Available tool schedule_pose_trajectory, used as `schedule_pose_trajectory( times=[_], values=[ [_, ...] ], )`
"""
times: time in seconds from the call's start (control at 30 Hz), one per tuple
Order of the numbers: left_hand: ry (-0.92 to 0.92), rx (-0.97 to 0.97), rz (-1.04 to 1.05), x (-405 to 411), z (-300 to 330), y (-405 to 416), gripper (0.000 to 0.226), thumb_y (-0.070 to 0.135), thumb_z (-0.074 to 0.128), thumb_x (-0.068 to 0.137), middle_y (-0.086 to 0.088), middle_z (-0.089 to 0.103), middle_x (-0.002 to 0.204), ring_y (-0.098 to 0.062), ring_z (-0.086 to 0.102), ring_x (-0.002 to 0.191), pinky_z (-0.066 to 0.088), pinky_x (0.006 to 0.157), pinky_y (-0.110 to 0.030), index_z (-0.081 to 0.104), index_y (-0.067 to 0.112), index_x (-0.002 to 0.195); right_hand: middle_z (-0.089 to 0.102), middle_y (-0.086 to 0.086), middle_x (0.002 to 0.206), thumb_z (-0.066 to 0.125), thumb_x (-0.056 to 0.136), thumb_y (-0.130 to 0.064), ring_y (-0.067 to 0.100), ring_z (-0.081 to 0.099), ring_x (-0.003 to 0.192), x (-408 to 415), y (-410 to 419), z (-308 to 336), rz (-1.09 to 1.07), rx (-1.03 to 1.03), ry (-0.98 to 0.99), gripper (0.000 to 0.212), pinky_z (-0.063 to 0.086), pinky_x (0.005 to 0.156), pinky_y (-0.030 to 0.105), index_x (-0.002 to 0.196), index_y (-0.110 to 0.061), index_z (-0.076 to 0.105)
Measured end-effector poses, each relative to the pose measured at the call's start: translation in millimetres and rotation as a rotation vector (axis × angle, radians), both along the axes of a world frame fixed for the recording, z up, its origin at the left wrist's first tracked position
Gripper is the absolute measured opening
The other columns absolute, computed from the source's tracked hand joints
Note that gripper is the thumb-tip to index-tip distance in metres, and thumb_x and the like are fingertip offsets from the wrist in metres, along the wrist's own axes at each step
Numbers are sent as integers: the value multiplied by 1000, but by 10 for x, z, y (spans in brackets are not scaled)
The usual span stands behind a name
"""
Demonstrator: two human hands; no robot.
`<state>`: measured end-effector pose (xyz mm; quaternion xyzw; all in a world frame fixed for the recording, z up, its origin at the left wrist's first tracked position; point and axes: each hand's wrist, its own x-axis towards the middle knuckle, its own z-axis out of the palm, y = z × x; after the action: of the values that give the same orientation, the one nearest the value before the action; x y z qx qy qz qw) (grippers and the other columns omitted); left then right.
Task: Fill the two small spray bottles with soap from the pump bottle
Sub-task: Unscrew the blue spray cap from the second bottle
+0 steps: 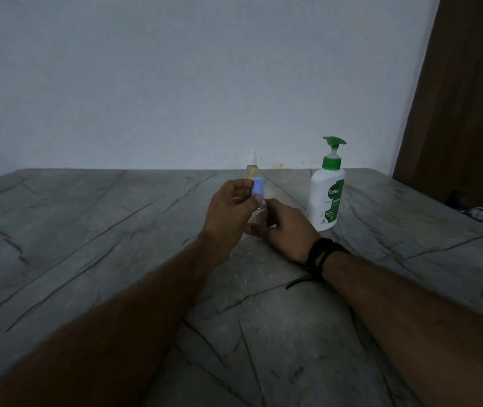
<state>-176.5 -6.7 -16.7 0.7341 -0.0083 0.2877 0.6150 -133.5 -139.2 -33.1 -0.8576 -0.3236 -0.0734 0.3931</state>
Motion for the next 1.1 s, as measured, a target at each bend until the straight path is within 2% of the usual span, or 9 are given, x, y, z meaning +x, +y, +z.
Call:
schedule_pose_trajectory(
  times=[0.13, 0.33, 0.5, 0.6, 0.73, 0.9, 0.97, 1.03, 1.1],
  values=[
    [10, 89, -54, 0, 40, -35, 18, 20, 71, 85, 1, 70, 81, -1, 63, 67, 46, 56, -14, 70, 14, 102, 69, -2, 110, 66, 90, -46, 16, 64, 98, -9, 3, -4, 10, -18, -3, 51, 52, 92, 41, 132, -19, 55],
    [40, -108, 36, 18, 11, 8, 17, 9, 61, 86, -8, 70, 97, -24, 66, 90, 55, 81, -43, 65, 10, 102, 70, -5, 115, 70, 86, -51, 11, 64, 100, 50, 11, -42, 11, 9, 18, 52, 52, 92, 36, 129, -26, 56],
    [-5, 28, 21, 5, 39, -19, 28, 19, 69, 86, -4, 68, 97, -16, 65, 89, 53, 69, -33, 65, 15, 113, 70, -5, 110, 66, 87, -51, 12, 65, 99, 58, 9, -48, 11, 13, 6, 52, 53, 92, 40, 129, -23, 56],
    [-16, 147, 53, -9, 101, -35, 24, 23, 70, 86, -5, 71, 95, -19, 66, 90, 53, 84, -43, 69, 14, 108, 69, -4, 111, 66, 86, -52, 13, 65, 99, 61, 10, -52, 11, 11, 6, 53, 53, 92, 41, 129, -22, 55],
    [-163, -32, 96, -69, 249, 6, 15, 30, 68, 87, 10, 67, 91, 0, 64, 81, 56, 79, -35, 61, 28, 100, 69, -7, 117, 69, 85, -54, 10, 64, 102, 80, 9, -71, 11, 14, 16, 57, 53, 93, 37, 132, -26, 53],
    [-289, -227, 193, -80, 377, 263, 27, 20, 69, 86, 2, 61, 102, -8, 62, 92, 54, 75, -26, 54, 22, 110, 68, -4, 120, 68, 85, -56, 14, 64, 104, 84, 15, -68, -3, -13, 3, 62, 52, 95, 40, 136, -24, 51],
    [-269, 33, 259, -96, 265, 360, 22, 10, 67, 85, 2, 59, 93, -3, 59, 81, 49, 67, -20, 54, 17, 101, 67, -6, 118, 69, 85, -55, 13, 64, 103, 81, 19, -69, -5, -9, 2, 64, 52, 94, 38, 137, -24, 49],
    [-117, 458, 331, -73, 92, 437, 19, 10, 65, 85, 3, 57, 87, -5, 55, 74, 40, 61, -17, 52, 19, 95, 67, -7, 117, 71, 84, -55, 11, 64, 102, 76, 20, -76, -7, -7, -7, 69, 52, 93, 35, 140, -23, 46],
    [79, 739, 314, -15, -53, 490, 17, 16, 64, 86, 1, 58, 86, -10, 53, 75, 37, 59, -23, 49, 23, 92, 67, -6, 119, 72, 82, -57, 11, 64, 103, 77, 21, -86, -9, -3, -11, 77, 52, 94, 34, 144, -22, 41]
  ],
)
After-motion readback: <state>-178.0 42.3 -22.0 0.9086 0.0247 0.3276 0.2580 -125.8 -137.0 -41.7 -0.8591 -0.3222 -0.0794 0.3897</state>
